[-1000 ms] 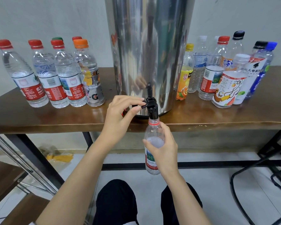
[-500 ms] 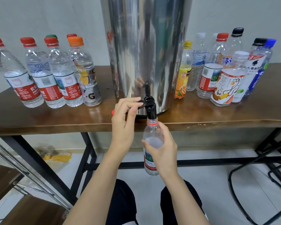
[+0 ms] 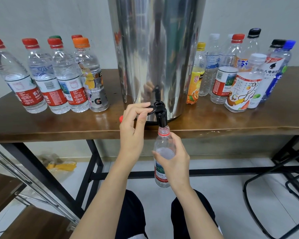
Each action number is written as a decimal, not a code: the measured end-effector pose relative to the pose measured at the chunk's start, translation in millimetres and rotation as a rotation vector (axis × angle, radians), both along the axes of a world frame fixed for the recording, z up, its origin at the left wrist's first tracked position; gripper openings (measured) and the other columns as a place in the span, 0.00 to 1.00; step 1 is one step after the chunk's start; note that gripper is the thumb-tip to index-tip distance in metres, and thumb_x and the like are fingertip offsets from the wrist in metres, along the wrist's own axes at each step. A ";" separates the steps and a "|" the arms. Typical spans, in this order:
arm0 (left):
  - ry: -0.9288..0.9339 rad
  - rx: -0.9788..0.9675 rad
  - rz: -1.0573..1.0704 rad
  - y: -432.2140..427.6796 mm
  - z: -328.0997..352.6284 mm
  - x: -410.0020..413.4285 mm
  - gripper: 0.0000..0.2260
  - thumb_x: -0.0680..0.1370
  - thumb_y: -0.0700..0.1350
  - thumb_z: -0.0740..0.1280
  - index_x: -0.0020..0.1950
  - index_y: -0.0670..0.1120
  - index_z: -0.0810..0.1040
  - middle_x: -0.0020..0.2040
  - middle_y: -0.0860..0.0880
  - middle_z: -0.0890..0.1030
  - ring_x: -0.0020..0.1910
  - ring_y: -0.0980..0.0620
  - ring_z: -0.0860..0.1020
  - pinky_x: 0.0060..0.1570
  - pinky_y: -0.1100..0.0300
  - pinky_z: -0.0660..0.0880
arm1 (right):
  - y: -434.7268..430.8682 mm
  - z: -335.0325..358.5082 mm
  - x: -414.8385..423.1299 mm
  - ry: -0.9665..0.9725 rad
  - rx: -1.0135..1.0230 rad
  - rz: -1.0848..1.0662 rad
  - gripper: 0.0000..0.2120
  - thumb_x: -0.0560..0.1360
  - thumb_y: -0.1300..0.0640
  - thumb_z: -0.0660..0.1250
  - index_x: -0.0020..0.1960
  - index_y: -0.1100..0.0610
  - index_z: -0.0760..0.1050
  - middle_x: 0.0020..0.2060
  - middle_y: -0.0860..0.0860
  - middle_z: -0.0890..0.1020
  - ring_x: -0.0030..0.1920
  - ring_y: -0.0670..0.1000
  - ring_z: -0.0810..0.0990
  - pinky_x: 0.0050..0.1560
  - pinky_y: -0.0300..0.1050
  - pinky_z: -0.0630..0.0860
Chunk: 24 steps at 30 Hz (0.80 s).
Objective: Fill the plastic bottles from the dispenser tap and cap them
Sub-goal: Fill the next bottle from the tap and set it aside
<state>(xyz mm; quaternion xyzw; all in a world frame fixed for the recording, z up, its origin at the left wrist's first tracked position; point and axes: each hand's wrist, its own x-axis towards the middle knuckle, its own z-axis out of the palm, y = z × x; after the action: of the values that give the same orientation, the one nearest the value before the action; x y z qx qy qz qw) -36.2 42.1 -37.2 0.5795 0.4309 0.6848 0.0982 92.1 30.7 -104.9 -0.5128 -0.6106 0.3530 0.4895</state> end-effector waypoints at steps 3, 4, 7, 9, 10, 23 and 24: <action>0.000 0.001 0.004 -0.4 0.5 0.5 0.13 0.82 0.37 0.60 0.51 0.54 0.78 0.56 0.57 0.79 0.60 0.55 0.77 0.65 0.51 0.72 | 0.0 0.0 -0.1 -0.003 0.000 -0.008 0.34 0.68 0.55 0.79 0.68 0.40 0.67 0.63 0.39 0.76 0.65 0.44 0.73 0.67 0.53 0.73; -0.001 -0.001 0.004 -0.5 0.4 0.7 0.13 0.82 0.37 0.60 0.51 0.54 0.78 0.56 0.58 0.78 0.60 0.55 0.77 0.65 0.52 0.72 | -0.1 0.2 -0.5 -0.007 -0.003 -0.011 0.34 0.68 0.54 0.79 0.67 0.38 0.67 0.62 0.38 0.75 0.65 0.44 0.73 0.67 0.53 0.73; -0.009 -0.010 0.001 -0.3 0.4 0.7 0.13 0.83 0.37 0.60 0.51 0.54 0.78 0.56 0.57 0.79 0.61 0.54 0.77 0.65 0.53 0.71 | -0.4 1.1 -0.5 -0.005 -0.007 -0.009 0.34 0.68 0.55 0.79 0.68 0.38 0.67 0.63 0.39 0.76 0.65 0.43 0.72 0.68 0.53 0.73; -0.011 -0.012 0.001 -0.5 0.3 0.7 0.13 0.83 0.38 0.60 0.51 0.55 0.78 0.56 0.57 0.79 0.61 0.54 0.77 0.66 0.53 0.71 | -0.7 2.3 0.0 0.003 -0.003 -0.003 0.34 0.68 0.56 0.79 0.69 0.41 0.68 0.63 0.40 0.76 0.65 0.43 0.72 0.68 0.52 0.72; -0.013 -0.012 0.000 -0.5 0.5 0.6 0.13 0.83 0.38 0.60 0.51 0.55 0.78 0.56 0.56 0.79 0.61 0.54 0.77 0.66 0.52 0.72 | -0.8 3.2 0.1 0.008 0.000 0.001 0.34 0.68 0.56 0.79 0.69 0.41 0.68 0.63 0.40 0.76 0.65 0.42 0.72 0.68 0.51 0.72; -0.034 -0.019 -0.012 -0.5 0.1 1.6 0.13 0.83 0.38 0.60 0.51 0.55 0.78 0.56 0.56 0.79 0.61 0.54 0.77 0.66 0.54 0.71 | -0.1 10.7 -1.4 0.030 0.029 0.013 0.34 0.68 0.58 0.79 0.68 0.42 0.70 0.61 0.39 0.77 0.64 0.39 0.72 0.68 0.48 0.71; -0.035 -0.019 -0.012 -0.5 0.4 1.7 0.13 0.83 0.38 0.60 0.51 0.55 0.78 0.56 0.57 0.79 0.61 0.54 0.77 0.66 0.55 0.71 | 0.0 10.9 -1.5 0.031 0.027 0.014 0.34 0.68 0.58 0.79 0.69 0.42 0.70 0.62 0.39 0.77 0.65 0.40 0.72 0.68 0.48 0.71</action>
<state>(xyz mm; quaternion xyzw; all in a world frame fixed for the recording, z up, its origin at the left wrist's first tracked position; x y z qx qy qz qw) -34.5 41.6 -36.8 0.5690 0.4320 0.6901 0.1153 90.6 30.7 -94.1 -0.4963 -0.6111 0.3560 0.5035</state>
